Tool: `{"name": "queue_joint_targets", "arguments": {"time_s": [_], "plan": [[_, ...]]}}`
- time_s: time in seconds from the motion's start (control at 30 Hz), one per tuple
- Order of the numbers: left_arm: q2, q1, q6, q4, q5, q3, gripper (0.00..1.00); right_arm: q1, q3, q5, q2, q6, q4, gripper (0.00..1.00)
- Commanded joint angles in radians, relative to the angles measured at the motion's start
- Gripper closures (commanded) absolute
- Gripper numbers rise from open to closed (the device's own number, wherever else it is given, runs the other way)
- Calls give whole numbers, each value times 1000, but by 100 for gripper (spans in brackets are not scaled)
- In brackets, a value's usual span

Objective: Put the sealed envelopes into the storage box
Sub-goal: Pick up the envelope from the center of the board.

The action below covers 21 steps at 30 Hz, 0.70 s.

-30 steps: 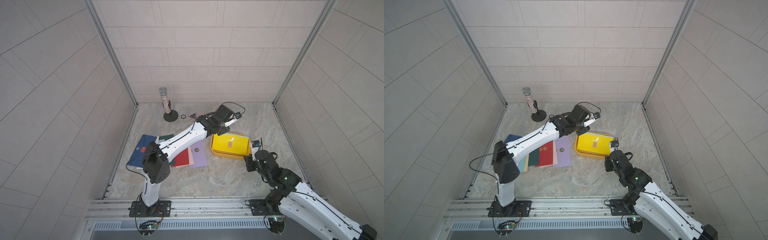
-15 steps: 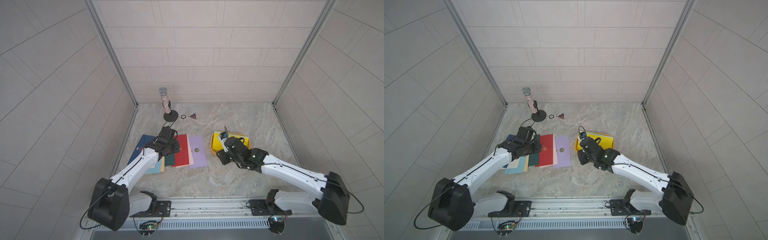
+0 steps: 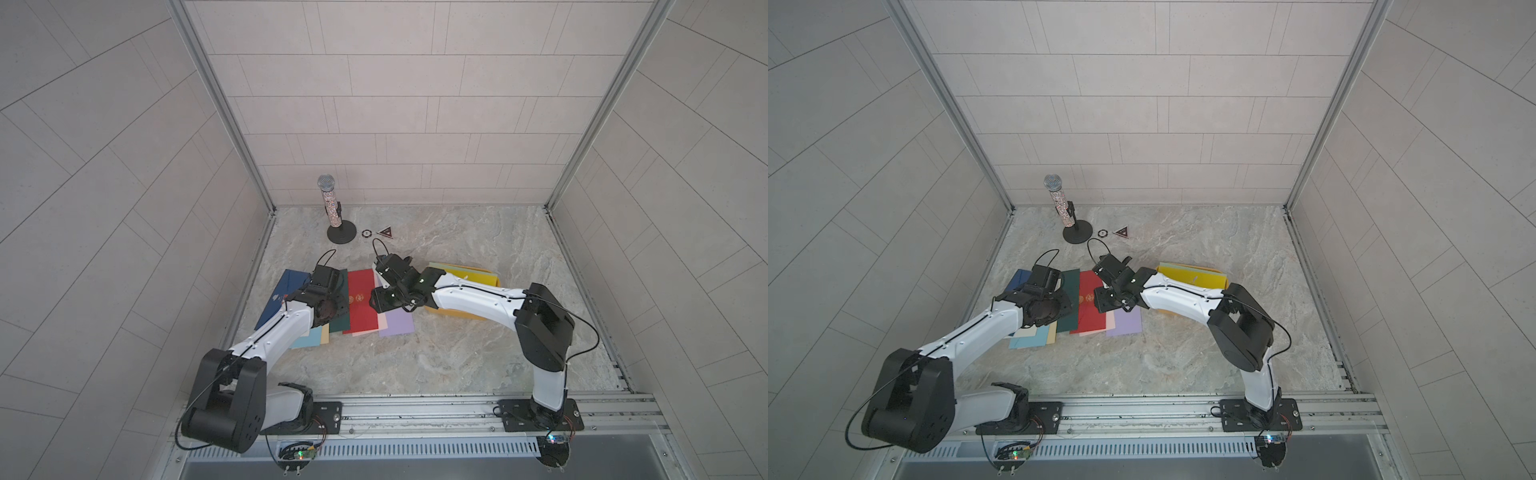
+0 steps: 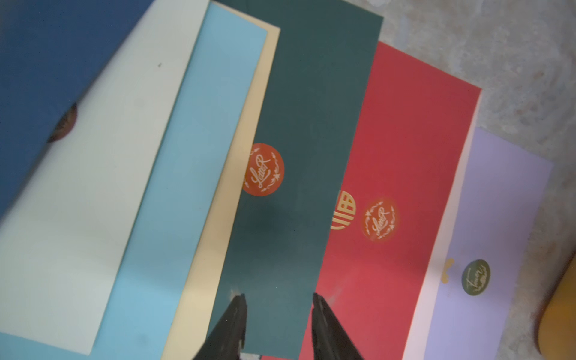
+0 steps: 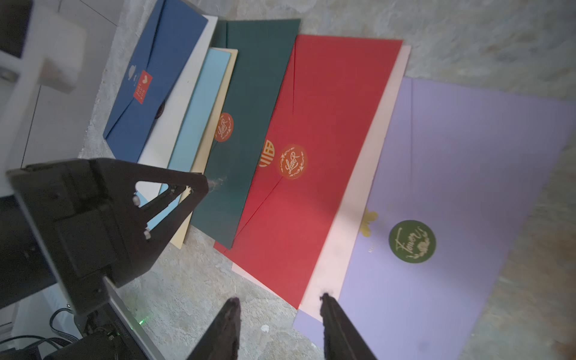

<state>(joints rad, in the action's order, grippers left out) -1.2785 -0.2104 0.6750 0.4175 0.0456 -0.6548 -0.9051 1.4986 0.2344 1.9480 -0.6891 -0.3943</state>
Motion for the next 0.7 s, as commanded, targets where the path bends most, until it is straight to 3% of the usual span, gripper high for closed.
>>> {"name": "queue_joint_targets", "arguments": {"time_s": [0.0,0.67], "plan": [[-28,20,11,-72,54,8,62,9,49,37,50,-60,-43,53],[-171,24,-5,-142,82,49,68,67,118,107,236,-112,-25,51]]}}
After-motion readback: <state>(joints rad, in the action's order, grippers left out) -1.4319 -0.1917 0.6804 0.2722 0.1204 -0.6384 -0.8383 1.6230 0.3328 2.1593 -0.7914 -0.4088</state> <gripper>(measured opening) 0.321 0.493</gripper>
